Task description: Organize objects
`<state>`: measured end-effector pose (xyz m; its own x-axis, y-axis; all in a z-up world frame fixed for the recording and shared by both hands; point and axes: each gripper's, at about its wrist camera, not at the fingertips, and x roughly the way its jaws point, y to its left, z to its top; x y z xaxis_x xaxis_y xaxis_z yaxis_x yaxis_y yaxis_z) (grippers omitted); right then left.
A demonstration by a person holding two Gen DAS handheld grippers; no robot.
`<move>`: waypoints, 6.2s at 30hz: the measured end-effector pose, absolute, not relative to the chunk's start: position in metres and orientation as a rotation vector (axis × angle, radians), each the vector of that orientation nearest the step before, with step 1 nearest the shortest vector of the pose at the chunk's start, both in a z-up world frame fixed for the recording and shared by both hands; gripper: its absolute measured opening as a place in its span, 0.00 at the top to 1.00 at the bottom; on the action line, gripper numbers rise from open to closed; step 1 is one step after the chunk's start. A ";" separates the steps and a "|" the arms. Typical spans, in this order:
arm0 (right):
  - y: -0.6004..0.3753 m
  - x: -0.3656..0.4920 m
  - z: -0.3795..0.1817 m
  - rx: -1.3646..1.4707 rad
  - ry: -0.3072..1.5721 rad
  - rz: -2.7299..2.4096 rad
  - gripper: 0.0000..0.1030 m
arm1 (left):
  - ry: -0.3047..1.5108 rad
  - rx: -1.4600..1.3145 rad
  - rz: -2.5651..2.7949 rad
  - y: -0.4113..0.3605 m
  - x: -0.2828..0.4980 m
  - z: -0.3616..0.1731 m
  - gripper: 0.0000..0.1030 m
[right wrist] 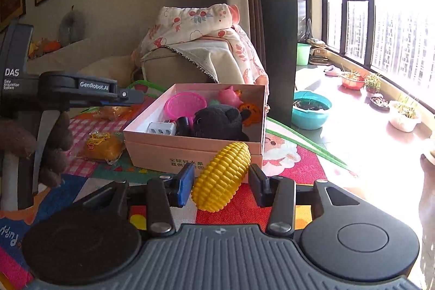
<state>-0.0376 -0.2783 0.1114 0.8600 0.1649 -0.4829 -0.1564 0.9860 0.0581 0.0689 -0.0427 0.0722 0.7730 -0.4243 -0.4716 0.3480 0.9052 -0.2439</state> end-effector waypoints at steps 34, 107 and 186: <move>-0.218 -0.001 0.045 0.006 0.674 0.244 0.00 | 0.570 -0.161 -0.166 0.086 0.181 0.072 0.78; -0.144 0.021 0.113 -0.179 0.625 0.372 0.00 | 0.682 0.185 -0.376 0.084 0.048 0.027 0.38; -0.282 -0.070 0.062 0.057 0.662 0.160 0.43 | 0.568 0.031 -0.409 -0.119 0.140 0.054 0.36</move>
<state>-0.0696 -0.2819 0.0623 0.7773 0.1656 -0.6070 -0.1294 0.9862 0.1033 0.1402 -0.1187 0.0541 0.7650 -0.3679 -0.5286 0.3850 0.9192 -0.0826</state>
